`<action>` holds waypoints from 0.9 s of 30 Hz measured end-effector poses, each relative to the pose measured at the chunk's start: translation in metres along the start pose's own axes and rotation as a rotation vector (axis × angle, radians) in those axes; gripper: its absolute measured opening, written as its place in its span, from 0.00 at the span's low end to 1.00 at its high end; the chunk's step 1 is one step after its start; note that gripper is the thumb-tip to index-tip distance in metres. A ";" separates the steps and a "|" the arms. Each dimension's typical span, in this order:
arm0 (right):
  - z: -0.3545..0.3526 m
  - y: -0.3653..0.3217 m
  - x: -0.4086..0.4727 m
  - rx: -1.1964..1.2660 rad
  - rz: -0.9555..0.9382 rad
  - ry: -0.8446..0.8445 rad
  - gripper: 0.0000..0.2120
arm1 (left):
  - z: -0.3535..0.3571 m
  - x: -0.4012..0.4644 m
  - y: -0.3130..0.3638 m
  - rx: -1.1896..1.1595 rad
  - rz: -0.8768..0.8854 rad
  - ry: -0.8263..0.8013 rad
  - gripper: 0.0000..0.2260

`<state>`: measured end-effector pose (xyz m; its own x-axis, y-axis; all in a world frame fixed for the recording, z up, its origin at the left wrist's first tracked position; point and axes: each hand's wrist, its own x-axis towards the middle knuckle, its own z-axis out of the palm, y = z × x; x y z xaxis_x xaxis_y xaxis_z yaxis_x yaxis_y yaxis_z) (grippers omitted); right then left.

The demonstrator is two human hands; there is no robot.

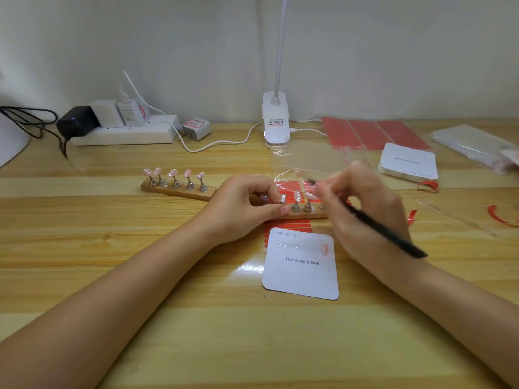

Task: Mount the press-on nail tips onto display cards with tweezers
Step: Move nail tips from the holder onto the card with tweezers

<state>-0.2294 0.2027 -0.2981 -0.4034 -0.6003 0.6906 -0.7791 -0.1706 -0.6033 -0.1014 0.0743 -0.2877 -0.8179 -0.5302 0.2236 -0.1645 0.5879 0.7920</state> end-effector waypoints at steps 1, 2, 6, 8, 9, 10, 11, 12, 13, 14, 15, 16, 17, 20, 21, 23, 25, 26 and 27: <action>-0.004 0.001 0.005 0.028 0.067 0.077 0.10 | 0.000 -0.001 0.000 0.006 0.004 0.001 0.12; -0.008 0.003 0.008 0.067 0.127 0.137 0.11 | 0.000 -0.001 0.000 0.010 0.005 0.000 0.12; -0.011 0.001 0.007 0.172 0.168 0.096 0.10 | 0.000 -0.001 0.000 0.011 0.001 -0.007 0.09; -0.006 -0.004 0.002 0.218 0.154 0.040 0.10 | 0.000 -0.001 -0.001 0.011 -0.005 -0.007 0.08; -0.005 -0.005 0.001 0.240 0.154 0.015 0.10 | 0.001 -0.001 -0.001 0.007 -0.009 -0.002 0.08; -0.005 -0.006 0.001 0.261 0.163 -0.007 0.10 | 0.001 -0.002 -0.001 0.006 -0.011 0.005 0.08; -0.006 -0.007 0.001 0.286 0.179 -0.024 0.10 | 0.002 -0.002 -0.001 0.014 -0.009 0.012 0.09; -0.007 -0.007 0.001 0.309 0.198 -0.034 0.10 | 0.002 -0.003 -0.001 0.027 -0.003 0.018 0.08; -0.008 -0.007 0.002 0.329 0.220 -0.039 0.10 | 0.003 -0.004 -0.002 0.038 0.003 0.020 0.07; -0.009 -0.007 0.002 0.343 0.239 -0.042 0.10 | 0.003 -0.004 -0.001 0.050 0.011 0.019 0.06; -0.009 -0.007 0.002 0.354 0.252 -0.045 0.10 | 0.003 -0.005 0.000 0.083 0.020 0.020 0.07; -0.010 -0.007 0.003 0.364 0.262 -0.047 0.10 | 0.003 -0.005 0.000 0.140 0.033 0.025 0.09; -0.010 -0.007 0.002 0.372 0.272 -0.050 0.10 | 0.004 -0.006 0.002 0.208 0.054 0.034 0.11; -0.010 -0.007 0.003 0.377 0.291 -0.063 0.10 | 0.000 -0.012 0.013 0.288 0.159 0.087 0.15; -0.010 -0.006 0.003 0.379 0.299 -0.062 0.10 | -0.003 -0.015 0.018 0.273 0.201 0.086 0.15; -0.011 -0.006 0.003 0.382 0.306 -0.061 0.10 | -0.007 -0.022 0.024 0.264 0.288 0.022 0.14; -0.011 -0.006 0.002 0.383 0.303 -0.057 0.10 | -0.010 -0.032 0.023 0.298 0.356 -0.087 0.14; -0.011 -0.006 0.002 0.384 0.301 -0.050 0.10 | -0.010 -0.037 0.021 0.323 0.367 -0.129 0.14; -0.011 -0.006 0.002 0.383 0.298 -0.043 0.10 | -0.009 -0.042 0.019 0.353 0.366 -0.159 0.14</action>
<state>-0.2302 0.2114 -0.2888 -0.5556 -0.6974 0.4528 -0.3964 -0.2565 -0.8815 -0.0653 0.1022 -0.2773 -0.9255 -0.1692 0.3389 -0.0061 0.9012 0.4333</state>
